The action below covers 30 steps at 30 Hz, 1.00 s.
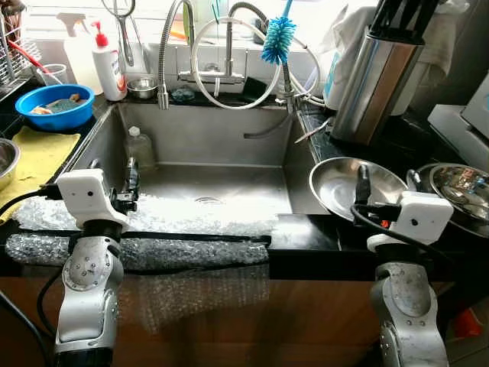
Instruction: Kitchen organization
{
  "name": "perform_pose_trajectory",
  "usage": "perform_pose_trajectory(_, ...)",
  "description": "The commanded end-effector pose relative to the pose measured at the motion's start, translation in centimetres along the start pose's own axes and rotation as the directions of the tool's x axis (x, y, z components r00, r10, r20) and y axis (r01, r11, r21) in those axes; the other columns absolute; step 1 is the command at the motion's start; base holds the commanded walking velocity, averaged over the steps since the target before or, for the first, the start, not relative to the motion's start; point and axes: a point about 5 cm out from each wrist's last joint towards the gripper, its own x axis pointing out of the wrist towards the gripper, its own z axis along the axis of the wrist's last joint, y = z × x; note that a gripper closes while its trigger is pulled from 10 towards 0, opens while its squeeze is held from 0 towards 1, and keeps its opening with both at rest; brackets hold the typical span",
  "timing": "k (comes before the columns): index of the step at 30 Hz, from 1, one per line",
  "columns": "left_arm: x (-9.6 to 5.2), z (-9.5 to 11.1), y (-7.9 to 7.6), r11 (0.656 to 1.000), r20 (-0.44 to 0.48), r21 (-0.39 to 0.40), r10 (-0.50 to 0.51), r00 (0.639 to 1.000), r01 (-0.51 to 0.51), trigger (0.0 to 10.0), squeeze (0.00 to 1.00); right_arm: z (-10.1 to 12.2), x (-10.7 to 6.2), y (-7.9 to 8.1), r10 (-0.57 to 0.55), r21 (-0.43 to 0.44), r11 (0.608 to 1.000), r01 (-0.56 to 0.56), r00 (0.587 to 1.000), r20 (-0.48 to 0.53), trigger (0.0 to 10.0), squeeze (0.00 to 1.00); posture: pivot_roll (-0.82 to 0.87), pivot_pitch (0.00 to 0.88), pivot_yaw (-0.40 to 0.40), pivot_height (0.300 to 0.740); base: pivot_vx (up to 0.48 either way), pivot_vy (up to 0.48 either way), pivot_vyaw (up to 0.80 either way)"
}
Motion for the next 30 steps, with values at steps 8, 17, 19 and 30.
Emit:
perform_pose_trajectory(8,-0.6,-0.2,-0.5,1.0,0.007,0.019,0.003,1.0,-0.003,10.0,0.0,-0.9,-0.8,-1.0,-0.082,0.002,0.997,0.082,0.995,-0.055,10.0,0.0,-0.14,0.0,-0.041,0.74,0.0,0.0,0.0)
perform_pose_trajectory(17,-0.6,-0.4,0.1,1.0,-0.012,0.017,0.02,1.0,-0.02,10.0,0.0,-1.5,-1.2,-1.3,-0.109,-0.014,0.994,0.108,0.991,-0.079,10.0,0.0,-0.13,0.004,-0.034,0.74,0.0,0.0,0.0)
perform_pose_trajectory(19,-0.4,-0.4,-0.1,1.0,-0.013,0.014,0.014,1.0,-0.014,10.0,0.0,-1.1,-0.8,-1.4,-0.125,0.006,0.992,0.126,0.989,-0.078,10.0,0.0,-0.13,0.005,-0.034,0.74,0.0,0.0,0.0)
perform_pose_trajectory(30,-0.1,-0.7,-0.9,0.999,-0.038,0.016,-0.031,0.999,0.032,10.0,0.0,0.2,1.9,-1.7,-0.246,0.191,0.941,0.28,0.952,-0.184,10.0,0.0,-0.13,0.021,-0.035,0.74,0.0,0.0,0.0)
